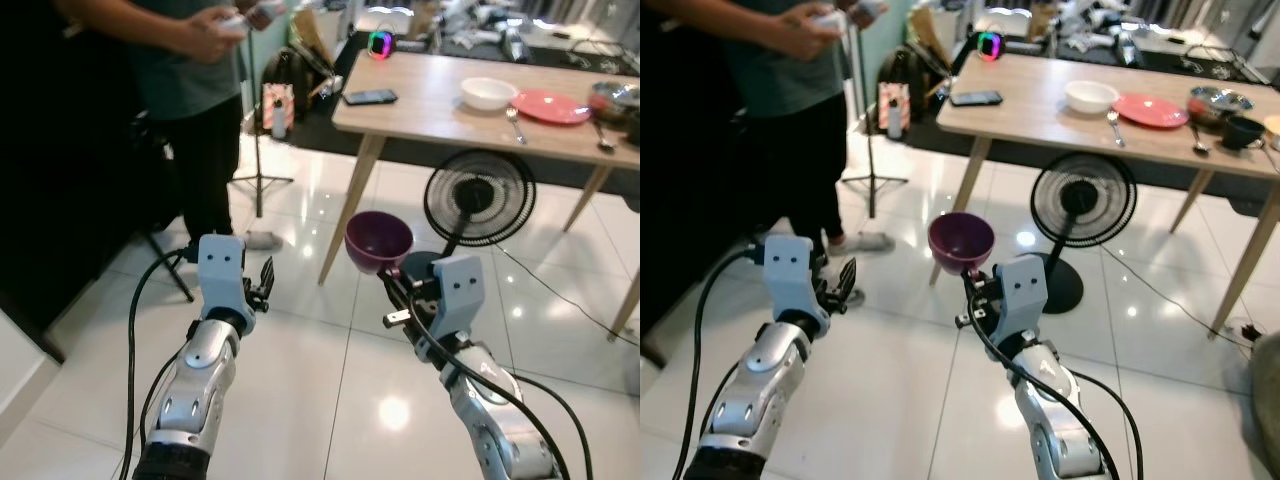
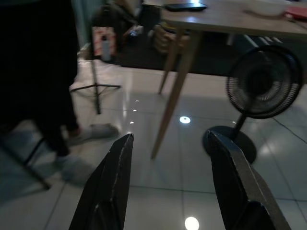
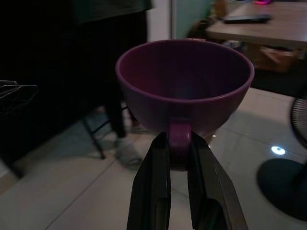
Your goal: Setting the table
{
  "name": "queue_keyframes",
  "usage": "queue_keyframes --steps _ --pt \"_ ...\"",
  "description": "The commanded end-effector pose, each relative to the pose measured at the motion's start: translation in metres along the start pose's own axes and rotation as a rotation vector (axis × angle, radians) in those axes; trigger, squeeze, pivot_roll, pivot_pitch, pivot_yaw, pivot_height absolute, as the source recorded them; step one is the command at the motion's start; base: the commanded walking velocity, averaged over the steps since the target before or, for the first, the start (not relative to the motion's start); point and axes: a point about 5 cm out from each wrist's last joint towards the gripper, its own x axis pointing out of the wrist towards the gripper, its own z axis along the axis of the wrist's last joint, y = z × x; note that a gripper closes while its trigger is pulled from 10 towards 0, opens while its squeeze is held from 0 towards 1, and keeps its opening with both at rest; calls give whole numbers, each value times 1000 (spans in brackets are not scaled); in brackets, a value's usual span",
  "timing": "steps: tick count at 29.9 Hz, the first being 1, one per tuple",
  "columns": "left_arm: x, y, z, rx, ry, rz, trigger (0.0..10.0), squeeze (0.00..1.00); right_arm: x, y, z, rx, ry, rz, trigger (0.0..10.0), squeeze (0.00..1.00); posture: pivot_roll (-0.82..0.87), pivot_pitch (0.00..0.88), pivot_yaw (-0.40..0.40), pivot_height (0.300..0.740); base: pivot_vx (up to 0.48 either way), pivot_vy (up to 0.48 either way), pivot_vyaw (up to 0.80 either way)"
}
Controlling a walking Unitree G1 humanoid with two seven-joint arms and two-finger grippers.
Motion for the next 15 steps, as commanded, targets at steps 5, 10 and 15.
queue_keyframes --steps 5,10,15 --pt "-1 -5 -1 2 8 -15 10000 0 -3 -5 -1 -9 7 -22 10000 0 -140 0 71 740 480 0 -788" --pt "-1 -5 -1 1 8 -15 10000 0 -3 -5 -1 -8 8 -26 10000 0 -139 0 71 740 480 0 -790" --pt "-1 -5 0 2 5 -15 10000 0 -3 -7 0 -6 -3 -40 10000 0 -138 0 72 740 480 0 -800"
